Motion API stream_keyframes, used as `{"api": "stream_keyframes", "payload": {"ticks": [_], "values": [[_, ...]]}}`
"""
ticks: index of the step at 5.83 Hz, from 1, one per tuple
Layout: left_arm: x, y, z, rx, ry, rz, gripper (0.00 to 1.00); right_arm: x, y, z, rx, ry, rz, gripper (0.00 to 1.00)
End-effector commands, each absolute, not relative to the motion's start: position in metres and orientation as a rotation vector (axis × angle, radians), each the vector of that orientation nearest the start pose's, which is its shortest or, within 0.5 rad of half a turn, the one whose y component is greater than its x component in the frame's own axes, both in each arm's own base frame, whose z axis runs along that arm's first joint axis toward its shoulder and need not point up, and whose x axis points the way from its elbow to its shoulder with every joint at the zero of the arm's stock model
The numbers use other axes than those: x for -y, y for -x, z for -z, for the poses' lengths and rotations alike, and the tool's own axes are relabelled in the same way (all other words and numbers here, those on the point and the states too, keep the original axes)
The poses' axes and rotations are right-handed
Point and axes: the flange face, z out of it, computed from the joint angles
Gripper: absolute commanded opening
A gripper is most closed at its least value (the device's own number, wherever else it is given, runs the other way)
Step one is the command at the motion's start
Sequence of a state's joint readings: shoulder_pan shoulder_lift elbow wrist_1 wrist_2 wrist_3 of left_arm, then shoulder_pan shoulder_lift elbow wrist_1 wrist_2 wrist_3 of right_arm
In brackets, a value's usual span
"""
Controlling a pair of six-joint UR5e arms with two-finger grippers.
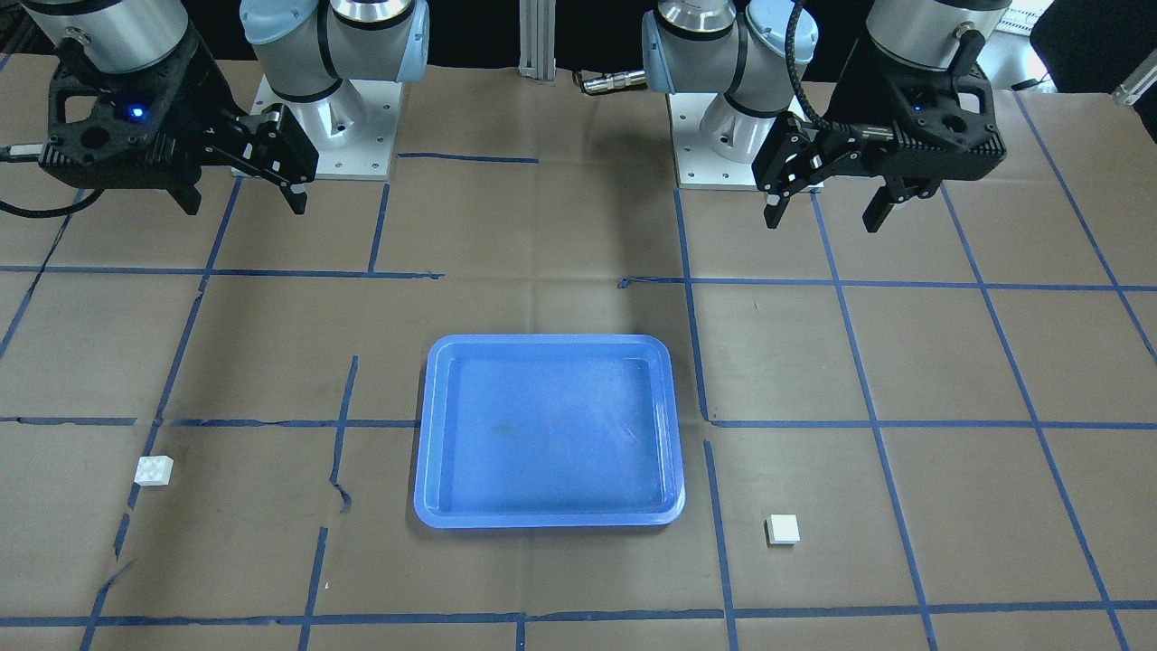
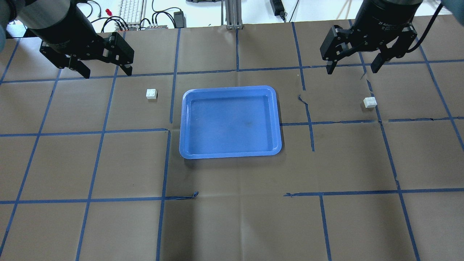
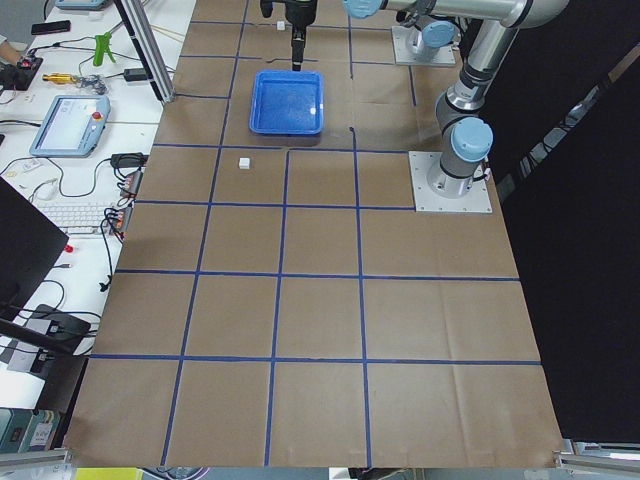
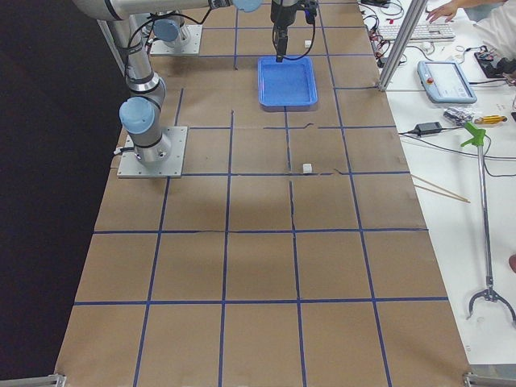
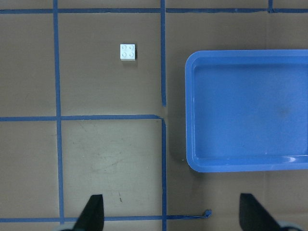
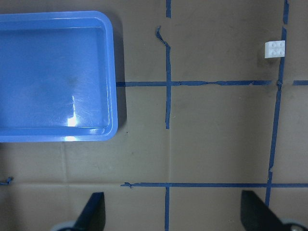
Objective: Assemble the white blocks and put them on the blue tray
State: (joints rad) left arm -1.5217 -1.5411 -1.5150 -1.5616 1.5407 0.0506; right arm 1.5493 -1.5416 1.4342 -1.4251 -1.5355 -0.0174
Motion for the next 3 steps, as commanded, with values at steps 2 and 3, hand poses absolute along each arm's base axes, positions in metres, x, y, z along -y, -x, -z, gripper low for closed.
{"api": "stream_keyframes", "payload": {"ticks": [2,3], "values": [[0.4929,0.1126,-0.5290,-3.167,-0.005,0.146,0.99,0.5010,-0.1261,-0.5261,-3.105,-0.034,-0.059,1.00],[0.4926,0.1122,-0.5307,-3.162,0.000,0.152,0.99,0.5017,-0.1262,-0.5255,-3.104,-0.032,-0.059,1.00]]}}
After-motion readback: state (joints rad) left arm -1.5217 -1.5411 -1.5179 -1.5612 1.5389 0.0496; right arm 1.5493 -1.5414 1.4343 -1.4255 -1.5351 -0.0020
